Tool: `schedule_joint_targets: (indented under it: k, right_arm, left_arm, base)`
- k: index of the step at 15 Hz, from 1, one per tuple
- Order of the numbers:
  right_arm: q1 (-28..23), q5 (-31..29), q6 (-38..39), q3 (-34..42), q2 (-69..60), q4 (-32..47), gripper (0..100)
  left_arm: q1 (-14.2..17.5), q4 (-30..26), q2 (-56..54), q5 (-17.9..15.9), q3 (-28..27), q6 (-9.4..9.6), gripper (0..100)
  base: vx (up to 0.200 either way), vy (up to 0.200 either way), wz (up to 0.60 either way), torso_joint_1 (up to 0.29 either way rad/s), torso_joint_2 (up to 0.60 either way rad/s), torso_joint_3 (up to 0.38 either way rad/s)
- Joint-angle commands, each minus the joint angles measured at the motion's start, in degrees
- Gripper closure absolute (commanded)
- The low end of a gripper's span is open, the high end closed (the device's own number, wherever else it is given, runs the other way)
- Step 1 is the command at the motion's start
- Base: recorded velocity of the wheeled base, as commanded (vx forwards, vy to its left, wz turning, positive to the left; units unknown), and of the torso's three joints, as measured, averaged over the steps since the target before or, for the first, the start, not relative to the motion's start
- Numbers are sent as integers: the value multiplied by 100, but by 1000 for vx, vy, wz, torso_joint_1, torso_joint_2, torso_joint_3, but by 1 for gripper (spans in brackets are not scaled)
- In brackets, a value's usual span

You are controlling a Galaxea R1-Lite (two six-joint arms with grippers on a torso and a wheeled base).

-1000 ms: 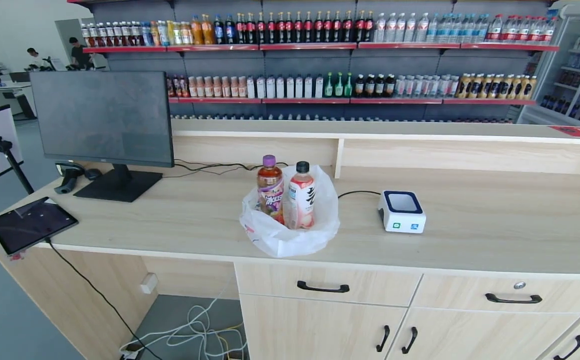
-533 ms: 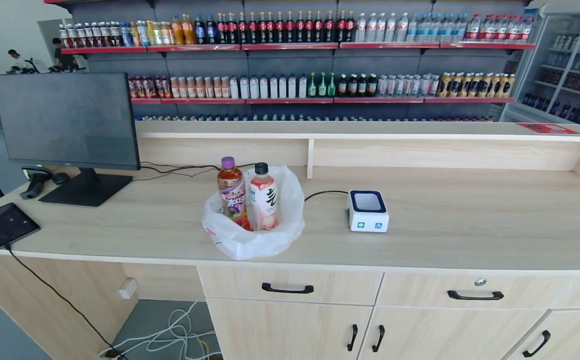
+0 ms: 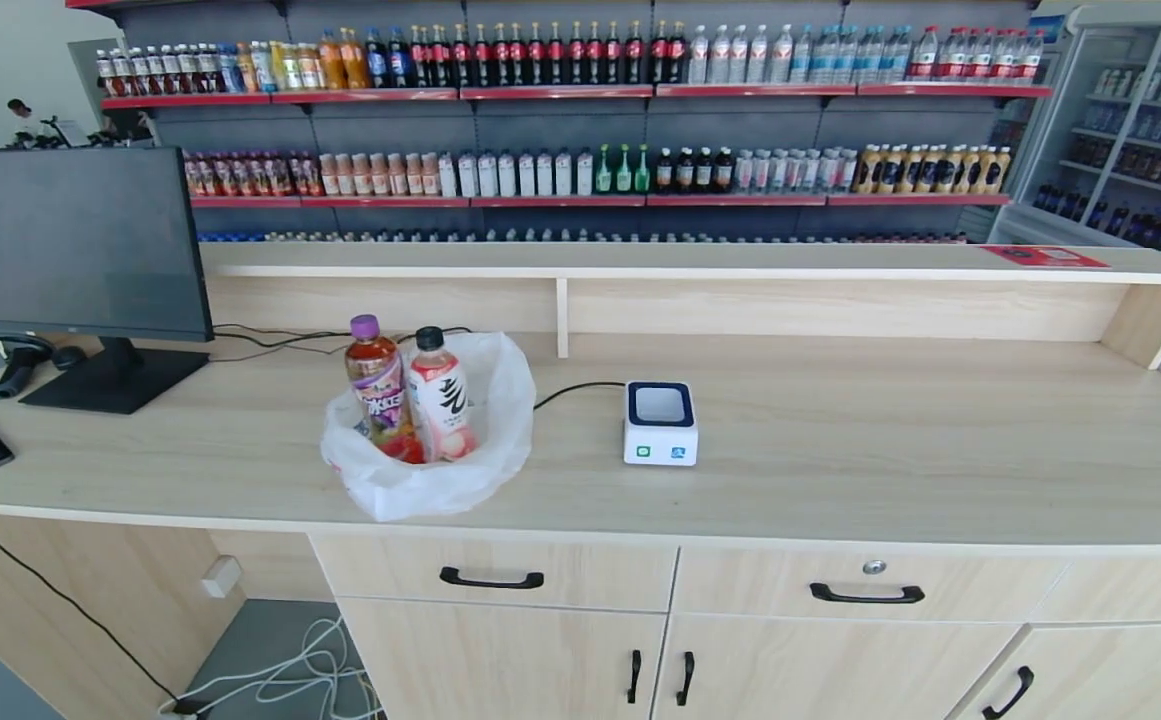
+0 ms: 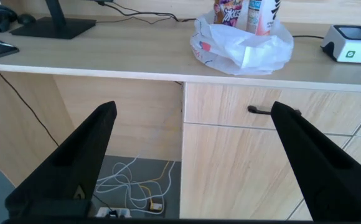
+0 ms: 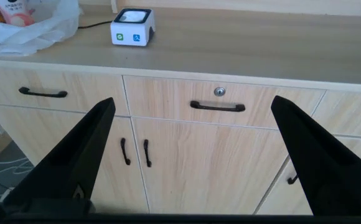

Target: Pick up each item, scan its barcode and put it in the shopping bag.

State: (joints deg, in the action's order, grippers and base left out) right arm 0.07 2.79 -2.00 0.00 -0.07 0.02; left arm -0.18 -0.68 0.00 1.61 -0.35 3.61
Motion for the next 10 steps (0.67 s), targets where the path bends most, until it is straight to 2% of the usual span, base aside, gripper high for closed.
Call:
schedule_joint_targets:
  k: [1,5,10]
  right_arm:
    - [1,2,-2,0,7,-2,0]
    - [1,2,-2,0,7,-2,0]
    - [1,2,7,0,7,-2,0]
  left_arm:
    - [9,-2,0,6,0,0,0]
    - [1,-2,0,-3,0,0,0]
    - [9,-2,0,-3,0,0,0]
  base:
    - [0,0,0,0,0,0]
    - [0,0,0,0,0,0]
    - [-200,0,0,5,1,1]
